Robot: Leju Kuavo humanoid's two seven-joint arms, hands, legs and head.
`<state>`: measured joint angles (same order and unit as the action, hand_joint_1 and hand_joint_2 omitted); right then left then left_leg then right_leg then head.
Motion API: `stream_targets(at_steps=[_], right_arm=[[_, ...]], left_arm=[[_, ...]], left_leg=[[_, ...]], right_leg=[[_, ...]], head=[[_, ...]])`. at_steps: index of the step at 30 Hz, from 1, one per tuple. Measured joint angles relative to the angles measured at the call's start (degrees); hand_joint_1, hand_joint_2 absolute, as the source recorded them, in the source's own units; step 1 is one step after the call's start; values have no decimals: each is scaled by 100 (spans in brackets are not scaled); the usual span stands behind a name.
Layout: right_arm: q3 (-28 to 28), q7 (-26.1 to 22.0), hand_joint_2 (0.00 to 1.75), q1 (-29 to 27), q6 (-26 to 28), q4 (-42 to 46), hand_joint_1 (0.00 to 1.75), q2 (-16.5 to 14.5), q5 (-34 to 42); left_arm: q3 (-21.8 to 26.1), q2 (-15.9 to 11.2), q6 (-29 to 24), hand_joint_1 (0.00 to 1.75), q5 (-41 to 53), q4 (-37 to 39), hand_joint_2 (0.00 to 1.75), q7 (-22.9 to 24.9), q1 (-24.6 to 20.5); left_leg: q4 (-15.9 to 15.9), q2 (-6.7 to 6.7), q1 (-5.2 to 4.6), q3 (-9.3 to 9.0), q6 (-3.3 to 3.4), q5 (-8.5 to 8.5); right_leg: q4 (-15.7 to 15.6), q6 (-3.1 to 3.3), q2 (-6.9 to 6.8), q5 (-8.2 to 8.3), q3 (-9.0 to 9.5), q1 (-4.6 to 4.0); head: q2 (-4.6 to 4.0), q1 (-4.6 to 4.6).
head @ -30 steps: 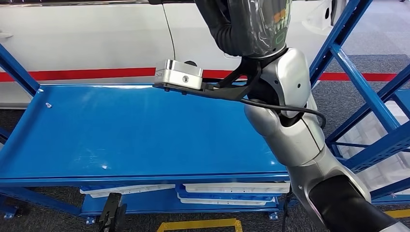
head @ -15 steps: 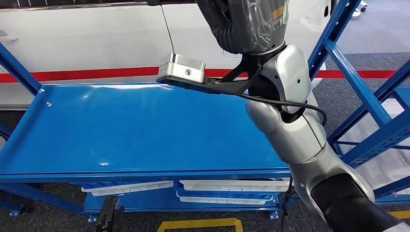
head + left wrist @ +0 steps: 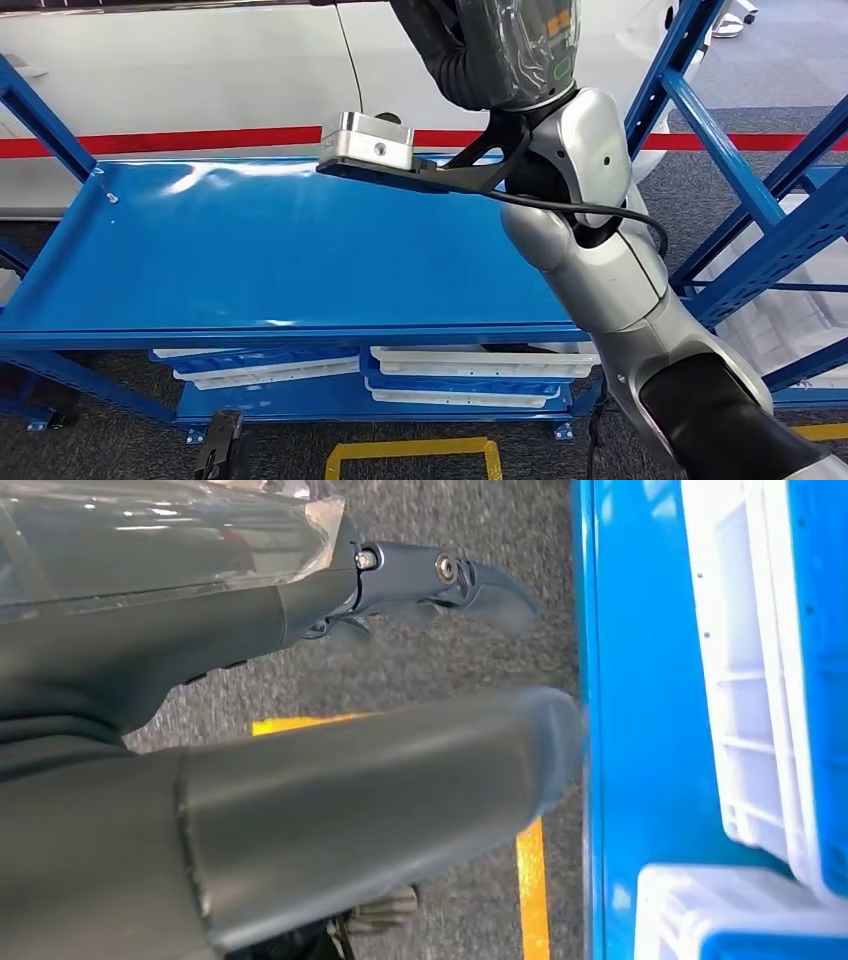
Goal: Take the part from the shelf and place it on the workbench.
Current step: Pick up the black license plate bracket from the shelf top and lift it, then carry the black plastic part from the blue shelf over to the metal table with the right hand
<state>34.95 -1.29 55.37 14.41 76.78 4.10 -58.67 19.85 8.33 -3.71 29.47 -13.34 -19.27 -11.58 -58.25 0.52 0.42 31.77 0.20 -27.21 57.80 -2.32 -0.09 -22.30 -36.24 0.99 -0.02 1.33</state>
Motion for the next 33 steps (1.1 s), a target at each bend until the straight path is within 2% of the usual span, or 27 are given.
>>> stream_targets(at_steps=[2,3,4,6,7,8,9,10,12,13,15,16,17,18,20,21,22,23,24,25,26,27,28,29,30,32,33], right_arm=[[0,-3,175,0,14,-14,175,13,9],[-1,-3,175,0,21,-22,175,23,13],[-1,-4,175,-2,29,-29,175,34,15],[2,-4,175,-20,40,-40,175,49,18],[3,-4,175,-36,41,-46,175,53,20],[5,-4,175,-51,42,-53,175,57,21],[7,-4,175,-63,43,-61,175,60,22],[8,-4,175,-64,43,-66,175,59,21],[9,-4,175,-49,44,-72,175,44,19],[8,-4,175,-38,45,-72,175,36,18],[8,-5,175,-30,47,-74,175,29,18],[8,-10,175,-25,48,-77,175,33,19],[12,-17,175,-21,48,-78,175,34,20],[18,-27,175,-18,48,-78,175,32,21],[35,-42,175,-21,48,-80,175,27,23],[42,-46,175,-32,48,-81,175,27,24],[49,-50,175,-48,48,-82,175,27,28],[53,-55,175,-65,48,-83,175,27,33],[55,-59,175,-78,49,-83,175,27,38],[55,-62,175,-86,50,-83,175,28,42],[51,-63,175,-87,51,-81,175,28,43],[44,-63,175,-84,54,-77,175,30,43],[36,-63,175,-83,56,-73,175,31,43],[31,-63,175,-82,57,-69,175,33,43],[27,-64,175,-84,58,-67,175,36,44],[16,-67,175,-97,58,-66,175,57,45],[4,-67,175,-107,58,-63,175,73,46]], left_arm=[[5,-9,-1,0,0,0,0,-2,-2],[9,-14,-1,0,0,-1,0,-2,-3],[12,-15,0,0,1,-1,0,-3,-3],[16,-20,1,0,1,0,0,-3,-2],[18,-21,2,0,1,1,0,-3,-1],[19,-22,2,0,1,1,0,-3,-1],[20,-23,1,0,1,1,0,-3,0],[21,-23,1,0,2,1,0,-3,-1],[24,-24,-6,0,2,1,0,-1,-2],[25,-25,-11,0,2,1,0,1,-2],[27,-25,-22,0,2,1,0,5,0],[27,-27,-28,0,2,1,0,7,2],[28,-31,-45,0,1,1,0,7,5],[28,-35,-70,0,-2,1,0,7,10],[28,-44,-131,0,-19,1,0,6,19],[28,-46,-153,0,-36,1,0,6,25],[28,-48,-169,0,-54,1,0,5,33],[29,-50,-180,0,-71,1,0,2,41],[32,-54,-190,0,-86,1,0,-1,48],[38,-57,-197,0,-96,1,0,-5,53],[48,-62,-203,0,-104,1,0,-8,54],[59,-65,-206,0,-110,1,0,-10,54],[68,-66,-209,0,-114,1,0,-13,55],[74,-66,-214,0,-116,1,0,-16,57],[78,-68,-222,0,-121,1,0,-19,62],[85,-73,-253,0,-126,1,0,-22,72],[91,-78,-268,0,-131,1,0,-22,75]], left_leg=[[51,-21,4,45,96,83],[77,-33,10,85,154,142],[94,-45,15,138,197,203],[93,-53,-2,277,239,309],[91,-55,-10,349,242,362],[89,-55,-17,418,241,415],[87,-54,-20,482,234,466],[83,-50,-22,536,220,513],[76,-43,-30,617,173,600],[74,-42,-33,639,142,640],[87,-41,-33,657,77,721],[88,-38,-24,671,45,739],[51,-36,-15,706,14,684],[-76,-34,-4,771,-18,528],[-685,-34,19,992,-80,-7],[-1087,-33,30,1109,-109,-253],[-1425,-33,40,1183,-135,-390],[-1627,-34,53,1189,-156,-421],[-1593,-35,70,1073,-169,-332],[-1365,-37,90,852,-176,-196],[-986,-37,109,554,-178,-95],[-571,-32,111,250,-173,-56],[-259,-23,103,38,-157,-64],[-67,-13,84,-74,-135,-99],[-5,-4,54,-91,-100,-109],[20,-18,29,-24,13,-29],[35,-32,25,23,89,32]], right_leg=[[63,-55,-2,-44,-73,1],[223,-46,-1,-176,-157,-4],[505,-16,0,-378,-277,-6],[1275,32,4,-811,-526,-9],[1562,21,5,-929,-581,-9],[1666,-11,5,-958,-542,-9],[1538,-54,4,-902,-387,-9],[1194,-89,4,-801,-124,-10],[350,-80,6,-696,448,-35],[75,-51,7,-685,619,-57],[-62,16,12,-669,671,-100],[-75,59,10,-630,646,-70],[-81,108,5,-583,616,-45],[-93,172,-1,-524,582,-16],[-99,253,-11,-402,466,8],[-96,269,-12,-346,399,8],[-93,262,-13,-292,331,8],[-90,250,-14,-242,265,9],[-83,230,-13,-196,202,12],[-74,205,-13,-154,144,17],[-56,173,-12,-120,98,21],[-35,135,-11,-88,50,14],[-21,89,-12,-57,18,5],[-11,41,-16,-25,-5,-4],[-16,-7,-20,14,-25,-7],[-12,-86,-22,53,-70,4],[77,-87,-20,-35,-138,9]], head=[[0,4],[0,8],[0,14],[0,18],[0,18],[0,18],[0,18],[0,18],[1,13],[1,17],[1,24],[0,33],[0,31],[0,27],[0,13],[0,9],[0,8],[0,8],[0,8],[0,7],[0,7],[0,7],[0,9],[0,11],[0,15],[0,15],[0,16]])
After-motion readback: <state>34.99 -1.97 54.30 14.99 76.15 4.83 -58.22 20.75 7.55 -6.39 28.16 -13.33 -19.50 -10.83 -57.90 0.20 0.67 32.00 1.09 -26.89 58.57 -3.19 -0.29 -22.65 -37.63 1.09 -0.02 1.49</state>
